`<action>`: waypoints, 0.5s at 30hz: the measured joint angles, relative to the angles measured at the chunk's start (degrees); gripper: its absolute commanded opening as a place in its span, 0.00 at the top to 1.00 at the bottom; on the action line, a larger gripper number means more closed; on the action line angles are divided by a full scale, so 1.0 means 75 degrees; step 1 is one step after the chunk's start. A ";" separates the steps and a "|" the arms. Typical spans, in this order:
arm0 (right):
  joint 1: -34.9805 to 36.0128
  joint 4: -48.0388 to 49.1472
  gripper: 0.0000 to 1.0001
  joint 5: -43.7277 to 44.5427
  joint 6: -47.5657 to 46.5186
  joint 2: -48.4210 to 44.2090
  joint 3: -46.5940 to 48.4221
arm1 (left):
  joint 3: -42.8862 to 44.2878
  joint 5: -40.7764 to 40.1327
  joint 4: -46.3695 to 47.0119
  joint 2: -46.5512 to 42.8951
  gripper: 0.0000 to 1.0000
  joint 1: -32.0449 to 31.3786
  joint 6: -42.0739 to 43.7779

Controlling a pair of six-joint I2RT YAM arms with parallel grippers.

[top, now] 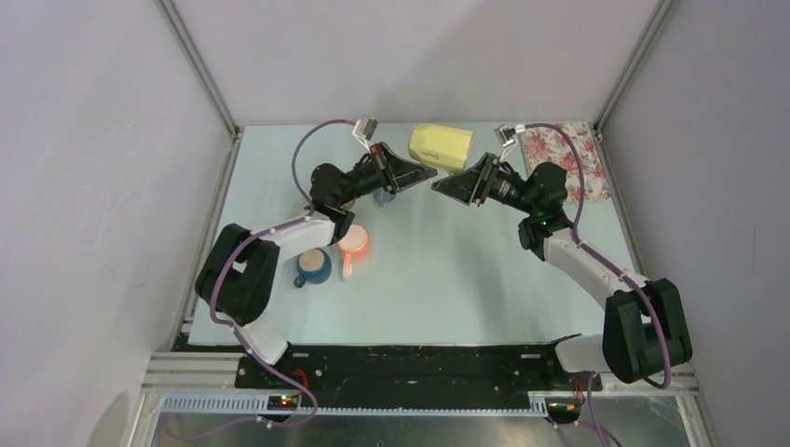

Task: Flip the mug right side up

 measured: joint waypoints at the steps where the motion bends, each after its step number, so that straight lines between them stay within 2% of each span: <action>1: 0.0017 0.0020 0.25 0.0064 0.0026 0.0020 -0.0026 | 0.0000 0.0003 0.0009 0.0000 1.00 -0.0038 0.0000; 10: 0.0055 0.0965 0.50 0.0405 0.0592 0.0099 -0.0490 | -0.0003 -0.0134 0.0023 0.0213 1.00 -0.0256 0.0128; 12: 0.0055 0.1014 0.57 0.0431 0.0621 0.0099 -0.0530 | -0.0003 -0.0198 0.0038 0.0242 1.00 -0.0268 0.0152; 14: 0.0055 0.1020 0.73 0.0452 0.0624 0.0099 -0.0533 | -0.0009 -0.0268 0.0076 0.0256 1.00 -0.0274 0.0195; 15: 0.0055 0.1020 0.77 0.0443 0.0635 0.0099 -0.0536 | -0.0009 -0.0306 0.0096 0.0259 1.00 -0.0277 0.0204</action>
